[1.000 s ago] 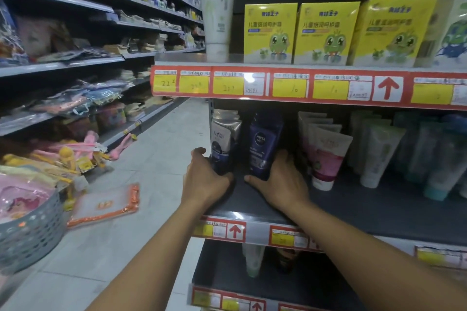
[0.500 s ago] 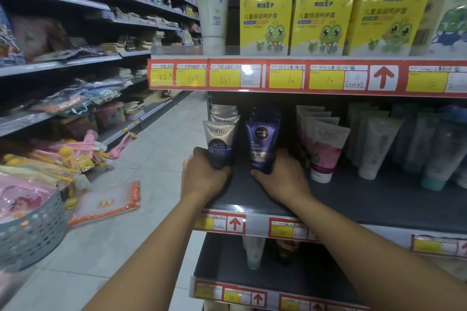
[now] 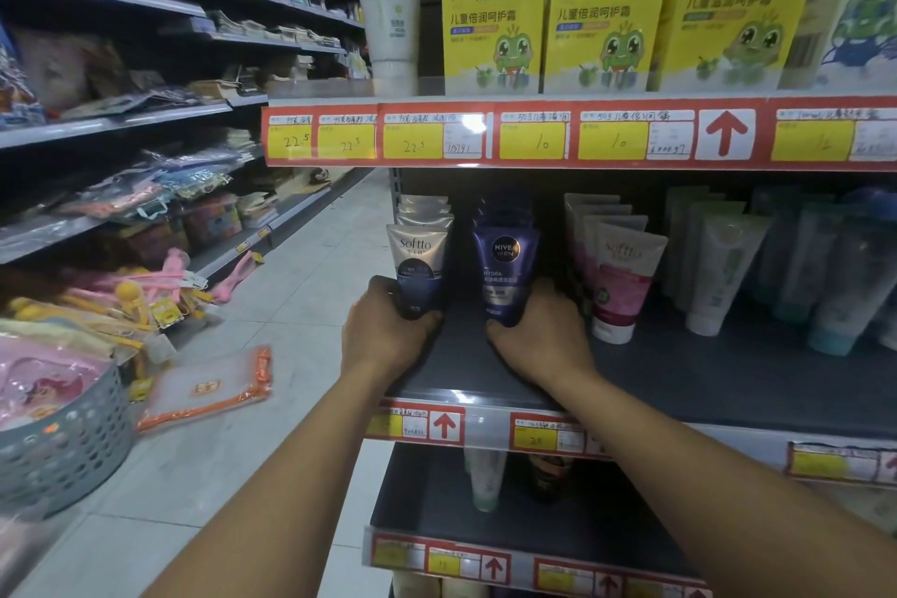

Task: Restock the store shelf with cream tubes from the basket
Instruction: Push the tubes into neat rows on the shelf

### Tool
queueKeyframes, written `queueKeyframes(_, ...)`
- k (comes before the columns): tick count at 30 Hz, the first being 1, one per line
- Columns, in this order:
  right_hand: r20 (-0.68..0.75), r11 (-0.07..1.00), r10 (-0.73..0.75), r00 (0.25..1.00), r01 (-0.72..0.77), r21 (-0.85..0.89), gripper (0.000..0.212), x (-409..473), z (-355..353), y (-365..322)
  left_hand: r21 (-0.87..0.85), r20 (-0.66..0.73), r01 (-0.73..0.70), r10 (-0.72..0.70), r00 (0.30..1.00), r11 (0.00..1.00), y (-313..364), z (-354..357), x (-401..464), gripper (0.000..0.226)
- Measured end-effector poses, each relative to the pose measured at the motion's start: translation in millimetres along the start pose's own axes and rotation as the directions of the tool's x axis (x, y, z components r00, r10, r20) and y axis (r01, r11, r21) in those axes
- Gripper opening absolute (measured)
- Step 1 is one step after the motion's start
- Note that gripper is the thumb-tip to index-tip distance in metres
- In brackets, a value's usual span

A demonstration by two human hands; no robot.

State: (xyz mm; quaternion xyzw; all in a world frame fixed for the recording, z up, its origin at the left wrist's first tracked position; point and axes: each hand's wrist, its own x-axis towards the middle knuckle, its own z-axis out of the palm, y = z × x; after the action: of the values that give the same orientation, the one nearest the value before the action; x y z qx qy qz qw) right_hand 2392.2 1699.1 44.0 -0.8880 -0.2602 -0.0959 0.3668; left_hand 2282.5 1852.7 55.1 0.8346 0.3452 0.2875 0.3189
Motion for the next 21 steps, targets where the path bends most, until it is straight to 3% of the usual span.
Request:
queueKeyframes(16, 0.018, 0.997, 0.057, 0.998, -0.057, 0.045, 0.061, -2, -3, -3, 0.039, 0.012, 0.006, -0.006, 1.0, 0.999, 0, 0, -2, 0.061)
queueKeyframes(21, -0.008, 0.995, 0.071, 0.997, -0.07, 0.067, 0.07, -4, -8, -6, 0.012, -0.069, -0.013, 0.014, 0.998, 1.0, 2, -2, -9, 0.066)
